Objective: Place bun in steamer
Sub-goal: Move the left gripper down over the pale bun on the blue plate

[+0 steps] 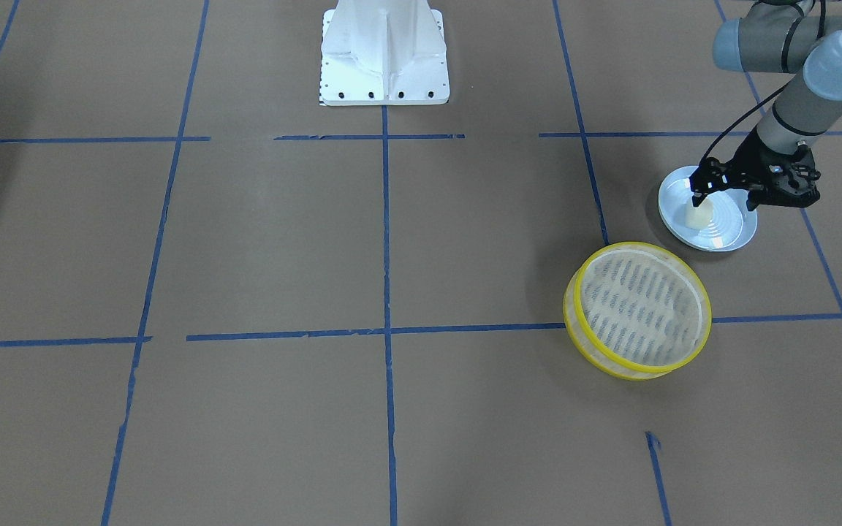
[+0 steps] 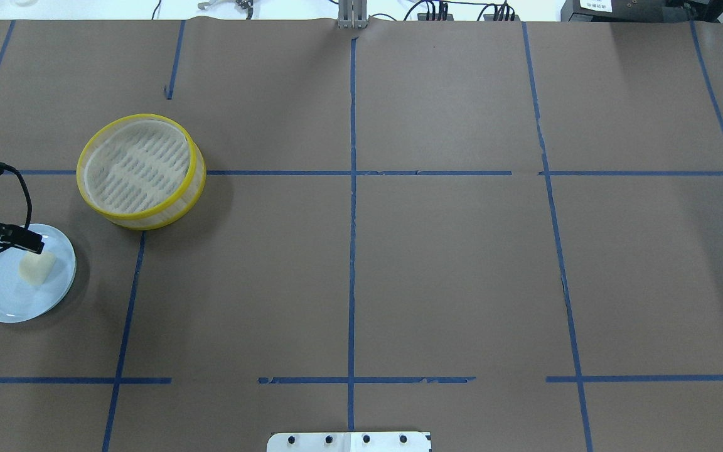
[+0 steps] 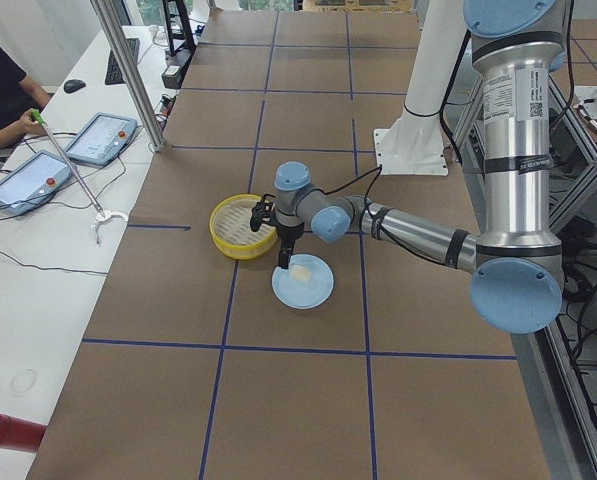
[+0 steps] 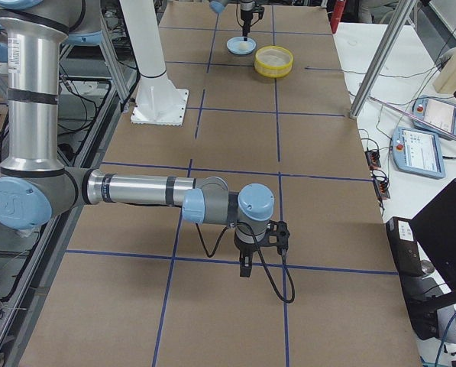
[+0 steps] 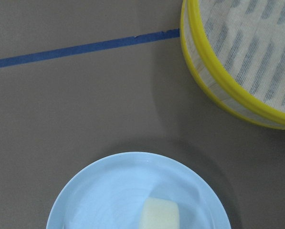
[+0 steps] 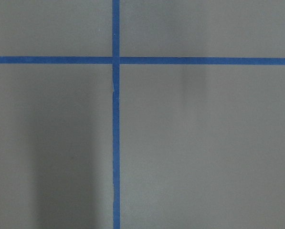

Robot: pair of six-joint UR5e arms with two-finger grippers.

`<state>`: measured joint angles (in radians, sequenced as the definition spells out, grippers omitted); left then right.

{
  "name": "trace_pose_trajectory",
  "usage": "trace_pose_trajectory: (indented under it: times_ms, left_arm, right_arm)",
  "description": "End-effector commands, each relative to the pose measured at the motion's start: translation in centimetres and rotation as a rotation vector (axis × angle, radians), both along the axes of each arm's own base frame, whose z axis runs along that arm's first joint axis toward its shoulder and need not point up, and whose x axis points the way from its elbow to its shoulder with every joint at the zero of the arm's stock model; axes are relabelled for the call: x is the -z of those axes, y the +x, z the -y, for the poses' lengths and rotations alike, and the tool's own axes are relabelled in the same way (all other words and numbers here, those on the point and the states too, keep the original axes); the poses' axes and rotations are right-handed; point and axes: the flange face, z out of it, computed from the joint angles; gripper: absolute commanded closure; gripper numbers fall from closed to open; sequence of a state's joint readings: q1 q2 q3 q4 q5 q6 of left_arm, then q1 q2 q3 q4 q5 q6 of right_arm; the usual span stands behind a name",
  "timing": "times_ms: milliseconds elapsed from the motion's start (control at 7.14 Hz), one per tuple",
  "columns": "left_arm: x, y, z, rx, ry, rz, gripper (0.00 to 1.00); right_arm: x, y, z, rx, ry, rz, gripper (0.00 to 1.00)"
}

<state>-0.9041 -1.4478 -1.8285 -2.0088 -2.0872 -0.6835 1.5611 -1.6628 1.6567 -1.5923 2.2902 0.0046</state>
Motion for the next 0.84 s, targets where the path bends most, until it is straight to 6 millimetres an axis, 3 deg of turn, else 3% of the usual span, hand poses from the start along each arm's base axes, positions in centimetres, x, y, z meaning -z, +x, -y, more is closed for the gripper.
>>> trace_pose_trajectory:
  times_ms: [0, 700]
  left_arm:
    - [-2.9, 1.2, -1.2, -0.015, -0.006, -0.012, 0.0]
    - [-3.6, 3.3, -2.2, -0.032, -0.028, -0.021, 0.0]
  right_arm:
    - [0.0, 0.0, 0.0, 0.0, 0.0, 0.0, 0.0]
    - [0.0, 0.0, 0.0, 0.0, 0.0, 0.0, 0.0]
